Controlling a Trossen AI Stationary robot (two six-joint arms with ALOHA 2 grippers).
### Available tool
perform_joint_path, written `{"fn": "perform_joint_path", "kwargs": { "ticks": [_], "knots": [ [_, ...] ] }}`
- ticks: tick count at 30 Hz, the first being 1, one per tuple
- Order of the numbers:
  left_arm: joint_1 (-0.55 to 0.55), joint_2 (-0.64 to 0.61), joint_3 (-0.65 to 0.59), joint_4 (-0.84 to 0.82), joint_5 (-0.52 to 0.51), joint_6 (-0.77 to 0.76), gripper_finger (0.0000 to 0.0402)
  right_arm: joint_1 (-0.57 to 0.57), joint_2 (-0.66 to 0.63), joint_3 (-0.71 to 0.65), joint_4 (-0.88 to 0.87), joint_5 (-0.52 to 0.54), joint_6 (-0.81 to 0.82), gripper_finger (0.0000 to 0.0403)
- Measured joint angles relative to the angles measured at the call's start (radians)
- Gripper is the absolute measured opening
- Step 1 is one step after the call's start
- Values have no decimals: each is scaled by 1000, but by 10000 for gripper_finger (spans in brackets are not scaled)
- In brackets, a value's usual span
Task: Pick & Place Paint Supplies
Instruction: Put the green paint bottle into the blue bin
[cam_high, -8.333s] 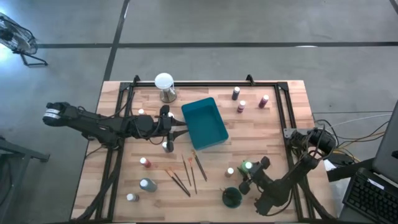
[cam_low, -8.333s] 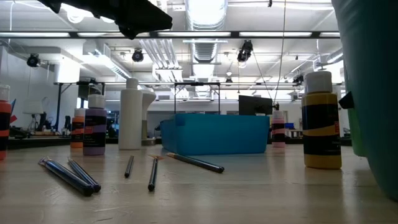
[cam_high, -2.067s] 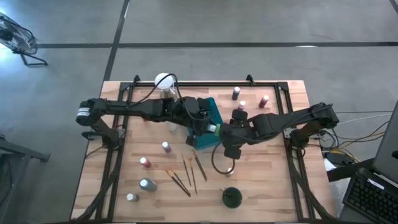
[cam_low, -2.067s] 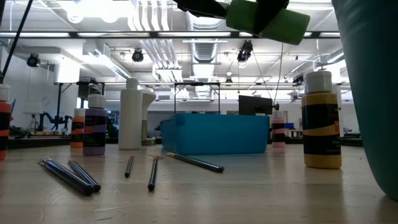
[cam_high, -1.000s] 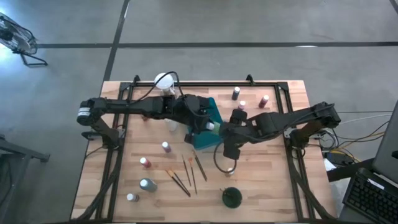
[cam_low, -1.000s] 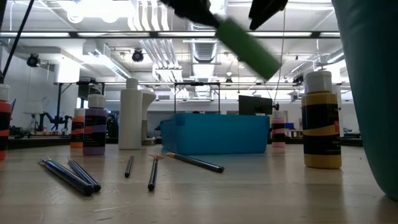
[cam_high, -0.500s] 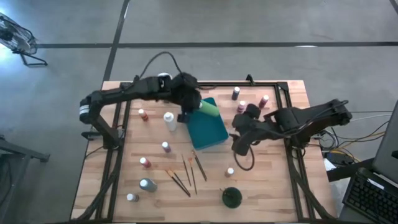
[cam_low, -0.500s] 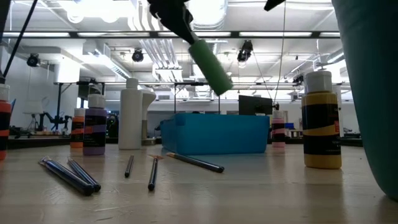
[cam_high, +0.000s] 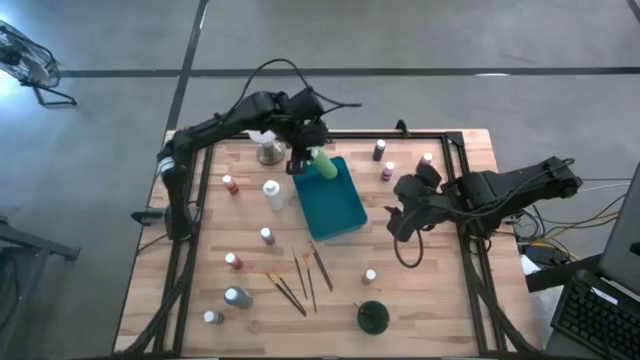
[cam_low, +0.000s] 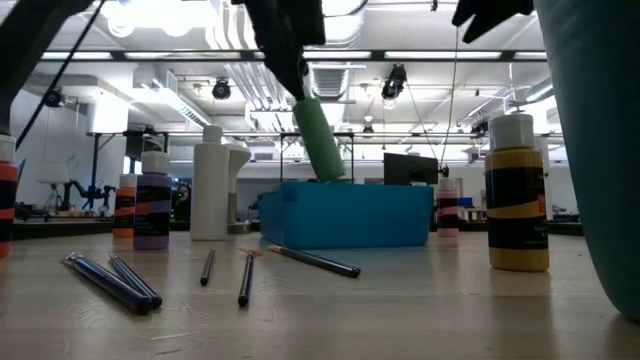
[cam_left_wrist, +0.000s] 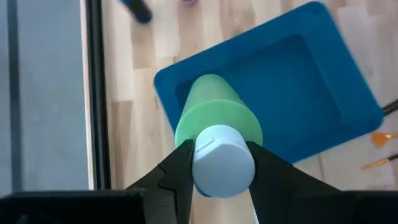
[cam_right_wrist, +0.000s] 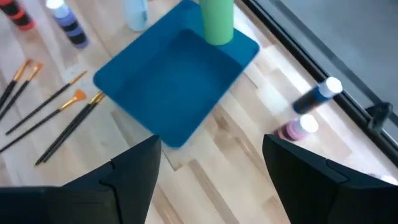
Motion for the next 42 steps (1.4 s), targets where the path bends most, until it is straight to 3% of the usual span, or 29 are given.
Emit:
{"fn": "perform_joint_path", "kwargs": {
  "ticks": [8, 18, 24, 36, 42],
  "knots": [
    [21, 138, 104, -64, -1, -29, 125, 0, -93, -139, 0, 3, 54, 281],
    [19, 238, 222, -69, -3, -36, 125, 0, -203, -269, 7, 3, 64, 256],
    [17, 280, 271, -90, -4, -35, 125, 0, -260, -320, 10, 14, 64, 265],
    [17, 300, 291, -92, -7, -41, 125, 0, -326, -357, 9, 54, 67, 282],
    [16, 292, 296, -236, -69, -100, 125, 0, -329, -357, 8, 54, 67, 265]
  ]
}}
